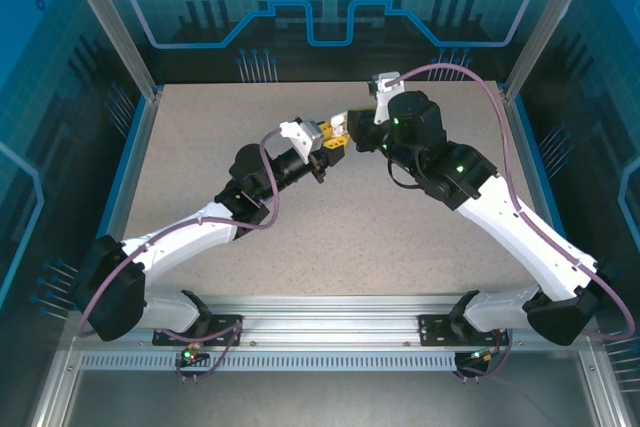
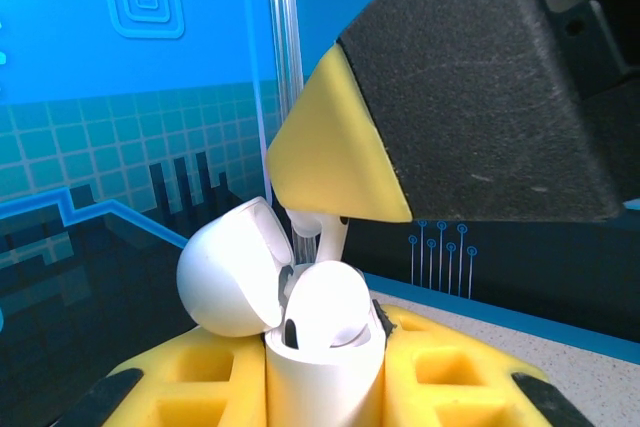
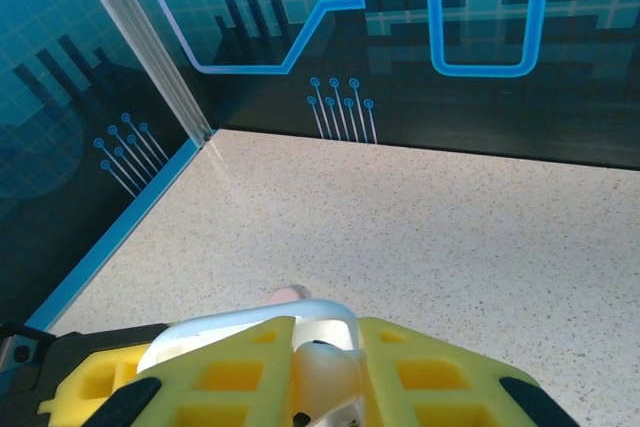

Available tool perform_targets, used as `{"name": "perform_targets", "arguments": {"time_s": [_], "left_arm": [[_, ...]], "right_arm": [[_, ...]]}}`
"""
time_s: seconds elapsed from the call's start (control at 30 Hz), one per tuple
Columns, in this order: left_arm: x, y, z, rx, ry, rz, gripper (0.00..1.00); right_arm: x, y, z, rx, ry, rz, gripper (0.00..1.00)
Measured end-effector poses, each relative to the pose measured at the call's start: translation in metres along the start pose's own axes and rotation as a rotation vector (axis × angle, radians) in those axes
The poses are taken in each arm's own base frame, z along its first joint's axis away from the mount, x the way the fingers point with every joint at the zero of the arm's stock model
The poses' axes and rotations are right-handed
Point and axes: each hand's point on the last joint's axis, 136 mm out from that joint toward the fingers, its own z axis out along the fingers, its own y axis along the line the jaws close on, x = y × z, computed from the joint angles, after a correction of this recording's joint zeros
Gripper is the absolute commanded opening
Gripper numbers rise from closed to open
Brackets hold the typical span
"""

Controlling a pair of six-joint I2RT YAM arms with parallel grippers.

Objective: Insert the wireless bluetooth earbuds into the charging case

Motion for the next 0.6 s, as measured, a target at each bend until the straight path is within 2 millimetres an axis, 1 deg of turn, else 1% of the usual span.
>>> {"name": "perform_targets", "arguments": {"time_s": [0.27,0.6], "left_arm": [[0.000,0.000,0.000,0.000,0.000,0.000,0.00],[0.000,0.000,0.000,0.000,0.000,0.000,0.00]], "right_arm": [[-0.006,-0.014,0.000,0.032,-0.013,0.013,0.20],[0.000,-0.014,0.002,0.025,0.006,0.010,0.20]]}}
